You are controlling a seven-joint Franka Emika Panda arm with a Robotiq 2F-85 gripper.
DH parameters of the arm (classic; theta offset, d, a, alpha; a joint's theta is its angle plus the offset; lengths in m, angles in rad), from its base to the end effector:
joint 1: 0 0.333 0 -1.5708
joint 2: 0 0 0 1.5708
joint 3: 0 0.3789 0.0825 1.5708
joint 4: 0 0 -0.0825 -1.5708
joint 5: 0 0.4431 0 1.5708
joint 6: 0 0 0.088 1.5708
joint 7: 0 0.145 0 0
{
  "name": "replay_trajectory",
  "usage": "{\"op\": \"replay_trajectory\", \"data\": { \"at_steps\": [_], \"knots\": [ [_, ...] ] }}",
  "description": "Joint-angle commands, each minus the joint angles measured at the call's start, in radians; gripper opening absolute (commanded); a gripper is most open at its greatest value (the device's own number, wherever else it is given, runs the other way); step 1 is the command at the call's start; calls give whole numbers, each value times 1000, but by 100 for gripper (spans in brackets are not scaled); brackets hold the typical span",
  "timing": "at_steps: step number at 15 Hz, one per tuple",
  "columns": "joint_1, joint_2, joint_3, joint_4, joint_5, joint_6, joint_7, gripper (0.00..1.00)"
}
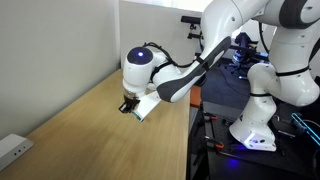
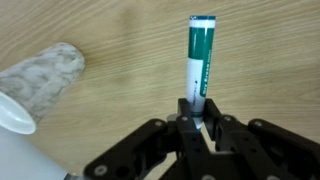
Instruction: Put the marker inside the cup
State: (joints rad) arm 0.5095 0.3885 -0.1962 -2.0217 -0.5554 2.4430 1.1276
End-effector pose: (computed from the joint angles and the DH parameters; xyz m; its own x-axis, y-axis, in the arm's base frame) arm 0.6442 0.1975 0.2441 0.8883 -0.3005 0.3473 -0.3939 -0.8873 0.2397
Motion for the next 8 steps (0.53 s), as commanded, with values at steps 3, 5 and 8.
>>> {"op": "replay_trajectory", "data": {
  "at_steps": [3,5,8],
  "knots": [
    [-30,-49,72,33,-193,-191,250,5],
    [-45,-48,105,49,-250,-245,333,5],
    [-71,-42,152,73,-322,-311,440,5]
  ]
}}
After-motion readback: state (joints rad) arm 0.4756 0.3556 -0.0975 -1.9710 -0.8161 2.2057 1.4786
